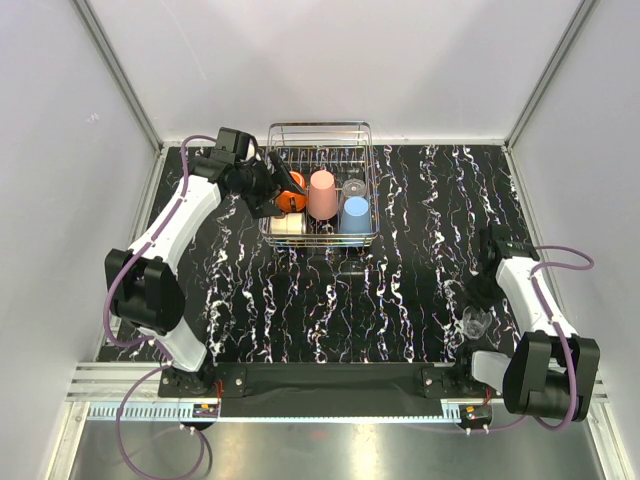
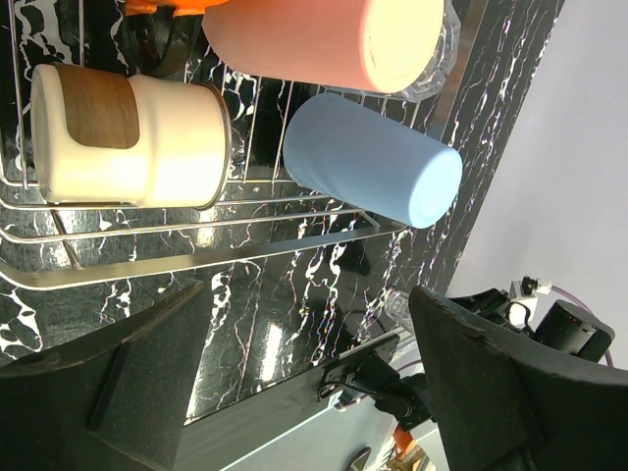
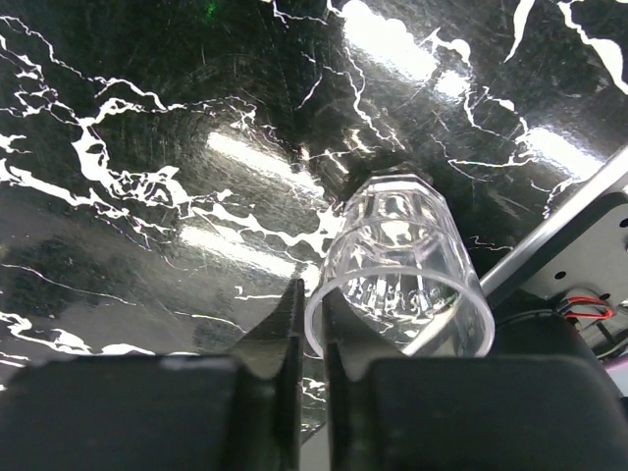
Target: Load the cups into the dish rack
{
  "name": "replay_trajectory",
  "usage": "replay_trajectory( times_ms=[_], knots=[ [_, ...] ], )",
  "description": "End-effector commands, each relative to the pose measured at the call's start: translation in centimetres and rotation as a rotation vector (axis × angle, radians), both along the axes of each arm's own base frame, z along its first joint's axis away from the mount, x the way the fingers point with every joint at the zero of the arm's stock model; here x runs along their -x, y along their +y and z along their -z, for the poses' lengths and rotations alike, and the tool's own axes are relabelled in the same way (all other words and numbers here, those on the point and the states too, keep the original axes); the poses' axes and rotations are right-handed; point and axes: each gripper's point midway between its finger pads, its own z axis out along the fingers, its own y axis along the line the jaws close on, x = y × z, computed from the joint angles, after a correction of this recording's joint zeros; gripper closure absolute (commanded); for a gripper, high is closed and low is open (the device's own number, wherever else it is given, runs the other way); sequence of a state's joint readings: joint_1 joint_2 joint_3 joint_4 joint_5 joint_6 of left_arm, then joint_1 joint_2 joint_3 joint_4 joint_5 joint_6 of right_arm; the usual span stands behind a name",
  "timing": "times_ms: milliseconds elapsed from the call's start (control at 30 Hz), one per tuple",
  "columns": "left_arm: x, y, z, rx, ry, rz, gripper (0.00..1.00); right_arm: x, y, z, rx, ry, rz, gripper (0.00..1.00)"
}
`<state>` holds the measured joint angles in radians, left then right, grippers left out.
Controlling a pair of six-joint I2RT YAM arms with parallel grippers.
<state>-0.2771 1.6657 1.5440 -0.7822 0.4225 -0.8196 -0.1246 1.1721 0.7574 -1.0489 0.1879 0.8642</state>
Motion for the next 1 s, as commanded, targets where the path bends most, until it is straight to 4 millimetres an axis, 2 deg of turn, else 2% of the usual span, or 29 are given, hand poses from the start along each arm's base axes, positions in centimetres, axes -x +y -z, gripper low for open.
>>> replay_trajectory(
  times_ms=[0,67,233,367,467,500,533,600,633,733,833,867,900,967],
  knots=[
    [-0.7,-0.2,-0.5,0.020,-0.042,0.018,0.13,-1.3,0.1,-0.6,-0.012,-0.051,-0.017,0.90],
    [-0.7,-0.4,-0.6,0.030,-0.047,0.022,0.13,-1.9,0.3,-1.1,-0.023,-0.076,-0.036,1.00],
    [-0.6,-1.0,-1.0,0.066,-0.063,0.052,0.12,-3.6,1.5,-2.9,-0.086,-0.160,-0.108,1.00],
    [-0.4,-2.1,-1.8,0.119,-0.090,0.096,0.12,-6.5,3.6,-6.3,-0.145,-0.302,-0.218,1.00],
    [-0.1,-3.6,-3.5,0.172,-0.161,0.162,0.12,-9.1,7.3,-9.6,-0.254,-0.441,-0.377,1.00],
    [0.0,-4.5,-4.5,0.194,-0.205,0.192,0.12,-9.4,9.8,-10.5,-0.313,-0.463,-0.465,0.99],
    [0.2,-4.9,-5.1,0.211,-0.228,0.211,0.11,-10.5,10.9,-12.6,-0.323,-0.527,-0.517,1.00],
    [1.4,-6.1,-6.4,0.247,-0.268,0.265,0.11,-11.2,13.2,-14.5,-0.350,-0.577,-0.597,1.00],
    [1.4,-6.6,-7.1,0.263,-0.314,0.288,0.11,-11.2,15.2,-16.0,-0.387,-0.621,-0.664,1.00],
    [2.8,-7.9,-9.0,0.308,-0.418,0.368,0.11,-11.3,18.4,-21.2,-0.493,-0.777,-0.752,1.00],
    [4.4,-8.5,-11.3,0.402,-0.516,0.435,0.11,-10.0,20.5,-25.1,-0.599,-0.909,-0.833,0.97],
    [5.3,-8.8,-11.9,0.438,-0.532,0.469,0.11,-9.4,21.2,-25.4,-0.643,-0.920,-0.841,0.96],
    [5.9,-9.2,-13.5,0.475,-0.604,0.506,0.11,-8.7,21.7,-26.3,-0.673,-0.954,-0.864,0.96],
    [7.5,-9.9,-14.1,0.534,-0.606,0.568,0.10,-7.4,23.1,-27.5,-0.758,-0.988,-0.932,0.96]
  ],
)
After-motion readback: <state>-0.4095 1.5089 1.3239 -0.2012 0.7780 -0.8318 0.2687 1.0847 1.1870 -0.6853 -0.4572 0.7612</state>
